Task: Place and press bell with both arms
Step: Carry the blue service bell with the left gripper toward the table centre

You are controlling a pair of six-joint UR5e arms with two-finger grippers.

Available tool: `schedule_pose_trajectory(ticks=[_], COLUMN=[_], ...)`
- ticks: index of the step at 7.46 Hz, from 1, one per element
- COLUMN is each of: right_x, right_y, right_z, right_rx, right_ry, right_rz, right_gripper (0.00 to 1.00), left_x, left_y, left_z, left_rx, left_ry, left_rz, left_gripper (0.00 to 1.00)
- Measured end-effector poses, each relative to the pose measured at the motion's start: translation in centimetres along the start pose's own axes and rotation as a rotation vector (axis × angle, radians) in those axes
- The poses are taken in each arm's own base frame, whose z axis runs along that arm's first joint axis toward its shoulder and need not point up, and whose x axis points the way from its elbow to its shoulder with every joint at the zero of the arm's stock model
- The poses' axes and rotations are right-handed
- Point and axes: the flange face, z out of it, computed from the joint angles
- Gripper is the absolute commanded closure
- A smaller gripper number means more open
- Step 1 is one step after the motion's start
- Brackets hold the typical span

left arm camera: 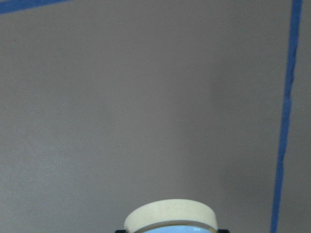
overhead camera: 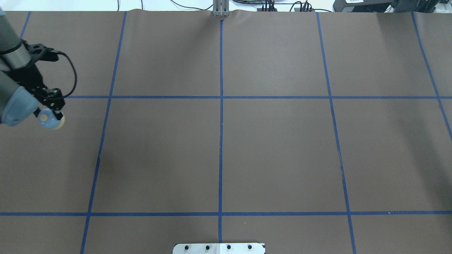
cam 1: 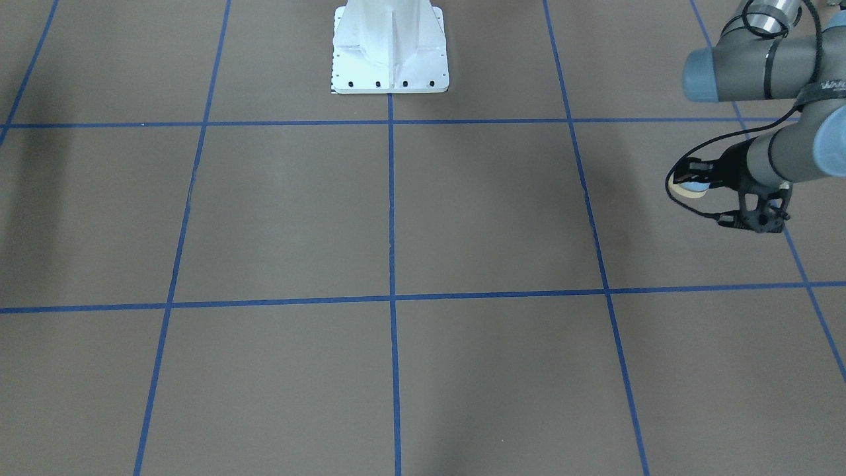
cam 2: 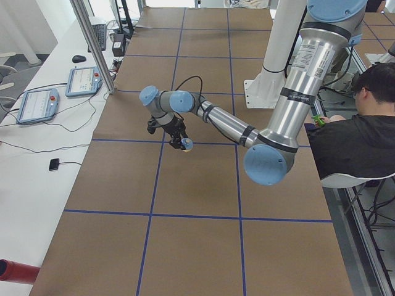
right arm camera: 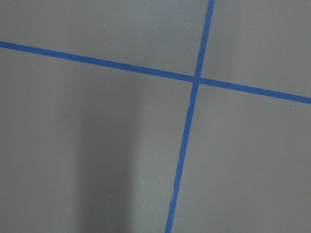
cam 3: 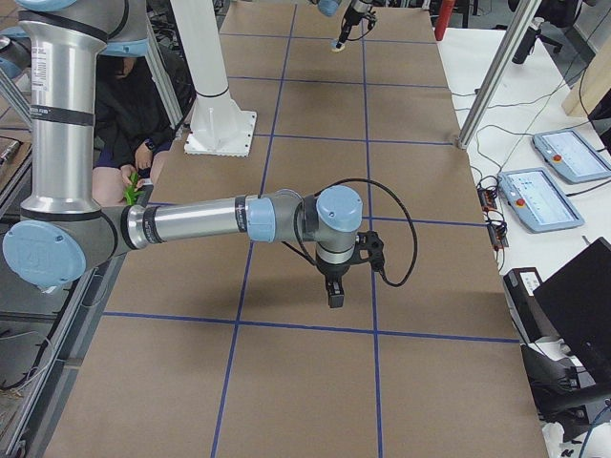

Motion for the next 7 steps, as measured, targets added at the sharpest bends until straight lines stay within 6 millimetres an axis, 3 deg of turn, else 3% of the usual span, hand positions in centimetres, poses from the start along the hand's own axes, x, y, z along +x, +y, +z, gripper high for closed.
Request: schedule_pose_trajectory(ticks=[4, 5, 7], right_x=[-0.2, -0.2, -0.3], right_y=[-0.2, -0.2, -0.2], right_z=[-0.2, -0.2, -0.2], right_rx=[0.004, 0.004, 0.005], right_ry=[0.000, 0.000, 0.000], right_rz=[0.011, 0.011, 0.012], right_gripper=[0.00, 0.00, 0.00], left_x=[21.3, 25.9, 32.2], left_y=[-8.8, -10.4, -12.4], left_z=[-0.7, 0.1, 1.5], left_rx=[-0.035, -0.016, 0.016], left_ry=[0.008, 0.029, 0.074], left_rz=[-0.139, -0.164, -0.219], left_gripper=[0.79, 0.79, 0.77])
